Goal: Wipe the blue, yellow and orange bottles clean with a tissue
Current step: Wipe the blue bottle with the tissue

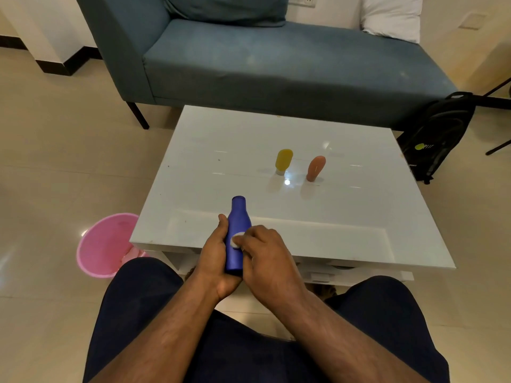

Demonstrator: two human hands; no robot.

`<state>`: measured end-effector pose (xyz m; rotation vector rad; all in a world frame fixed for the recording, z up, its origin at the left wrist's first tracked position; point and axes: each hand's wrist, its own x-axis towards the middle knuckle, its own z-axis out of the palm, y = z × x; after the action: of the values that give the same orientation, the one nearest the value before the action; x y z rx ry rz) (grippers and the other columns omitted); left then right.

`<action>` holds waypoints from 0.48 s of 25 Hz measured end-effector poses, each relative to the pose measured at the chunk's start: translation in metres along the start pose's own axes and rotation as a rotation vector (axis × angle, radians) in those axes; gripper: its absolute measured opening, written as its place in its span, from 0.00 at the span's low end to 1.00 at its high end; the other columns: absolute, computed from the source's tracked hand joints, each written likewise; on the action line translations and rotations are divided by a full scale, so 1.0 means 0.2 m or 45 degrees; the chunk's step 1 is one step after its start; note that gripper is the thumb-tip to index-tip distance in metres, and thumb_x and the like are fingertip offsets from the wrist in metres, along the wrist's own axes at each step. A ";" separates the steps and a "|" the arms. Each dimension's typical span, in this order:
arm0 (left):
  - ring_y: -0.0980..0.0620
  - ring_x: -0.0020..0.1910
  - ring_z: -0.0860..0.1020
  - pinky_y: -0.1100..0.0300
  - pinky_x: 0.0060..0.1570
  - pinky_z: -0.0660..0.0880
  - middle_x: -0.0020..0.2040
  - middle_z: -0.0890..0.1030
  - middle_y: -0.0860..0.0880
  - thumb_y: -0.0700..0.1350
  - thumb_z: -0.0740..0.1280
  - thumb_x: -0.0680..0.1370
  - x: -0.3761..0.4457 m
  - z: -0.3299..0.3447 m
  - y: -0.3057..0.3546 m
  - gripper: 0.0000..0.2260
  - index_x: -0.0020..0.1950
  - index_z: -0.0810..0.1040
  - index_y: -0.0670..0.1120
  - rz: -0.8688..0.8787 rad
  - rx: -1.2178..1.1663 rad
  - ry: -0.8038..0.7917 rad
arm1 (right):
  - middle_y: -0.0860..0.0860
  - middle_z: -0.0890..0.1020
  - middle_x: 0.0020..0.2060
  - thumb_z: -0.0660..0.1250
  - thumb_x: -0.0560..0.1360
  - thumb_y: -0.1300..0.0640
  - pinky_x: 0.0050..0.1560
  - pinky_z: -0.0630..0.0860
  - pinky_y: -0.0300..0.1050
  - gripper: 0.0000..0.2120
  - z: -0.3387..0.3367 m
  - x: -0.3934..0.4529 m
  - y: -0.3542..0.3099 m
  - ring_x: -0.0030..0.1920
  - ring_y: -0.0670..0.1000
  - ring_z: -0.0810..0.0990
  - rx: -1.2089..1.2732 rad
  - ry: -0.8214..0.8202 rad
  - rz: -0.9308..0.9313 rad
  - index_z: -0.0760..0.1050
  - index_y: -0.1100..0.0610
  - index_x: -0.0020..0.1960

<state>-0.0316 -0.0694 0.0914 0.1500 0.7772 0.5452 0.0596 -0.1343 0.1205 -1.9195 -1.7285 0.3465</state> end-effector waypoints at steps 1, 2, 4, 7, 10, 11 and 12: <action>0.46 0.44 0.82 0.51 0.48 0.81 0.47 0.83 0.43 0.65 0.64 0.78 0.00 -0.01 0.01 0.29 0.62 0.78 0.40 -0.003 -0.008 0.003 | 0.48 0.78 0.48 0.65 0.73 0.61 0.49 0.75 0.43 0.12 0.01 -0.03 -0.03 0.47 0.50 0.73 -0.031 -0.038 -0.071 0.78 0.52 0.55; 0.46 0.44 0.82 0.51 0.48 0.82 0.48 0.83 0.43 0.65 0.64 0.77 0.02 -0.02 0.01 0.30 0.64 0.78 0.40 0.009 0.000 0.014 | 0.48 0.78 0.47 0.65 0.73 0.61 0.48 0.74 0.42 0.12 0.00 -0.06 -0.04 0.47 0.50 0.73 -0.038 -0.070 -0.137 0.78 0.52 0.54; 0.46 0.45 0.83 0.51 0.47 0.83 0.51 0.84 0.43 0.65 0.65 0.77 0.04 -0.05 0.02 0.32 0.69 0.76 0.40 0.048 0.014 0.028 | 0.47 0.79 0.47 0.65 0.73 0.62 0.49 0.74 0.40 0.12 -0.01 -0.07 0.00 0.47 0.49 0.73 -0.007 -0.069 -0.143 0.79 0.52 0.54; 0.45 0.48 0.84 0.50 0.46 0.83 0.55 0.84 0.43 0.64 0.64 0.77 0.06 -0.05 0.01 0.32 0.70 0.76 0.41 0.074 0.011 0.025 | 0.47 0.78 0.48 0.64 0.74 0.60 0.51 0.74 0.41 0.11 -0.02 -0.02 0.05 0.48 0.49 0.75 0.105 0.027 0.055 0.78 0.52 0.54; 0.46 0.46 0.84 0.52 0.43 0.83 0.54 0.85 0.43 0.64 0.63 0.78 0.06 -0.05 0.02 0.31 0.69 0.77 0.41 0.110 -0.002 0.058 | 0.47 0.79 0.47 0.66 0.72 0.63 0.49 0.75 0.41 0.13 -0.01 -0.09 -0.03 0.47 0.49 0.74 0.040 -0.048 -0.071 0.78 0.51 0.53; 0.47 0.46 0.84 0.52 0.44 0.83 0.55 0.85 0.43 0.63 0.64 0.78 0.06 -0.06 0.03 0.30 0.69 0.76 0.41 0.134 -0.012 0.068 | 0.47 0.79 0.47 0.66 0.71 0.64 0.48 0.74 0.40 0.14 -0.02 -0.12 -0.03 0.47 0.49 0.74 0.039 -0.075 -0.131 0.78 0.51 0.53; 0.46 0.47 0.83 0.52 0.45 0.83 0.56 0.85 0.43 0.63 0.64 0.78 0.07 -0.06 0.03 0.30 0.70 0.76 0.42 0.151 -0.021 0.074 | 0.46 0.79 0.48 0.66 0.71 0.64 0.48 0.74 0.39 0.14 -0.02 -0.13 -0.01 0.47 0.49 0.74 0.044 -0.081 -0.145 0.78 0.51 0.53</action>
<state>-0.0344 -0.0588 0.0765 0.1663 0.8239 0.6703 0.0561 -0.1599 0.1218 -1.7945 -1.8516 0.3958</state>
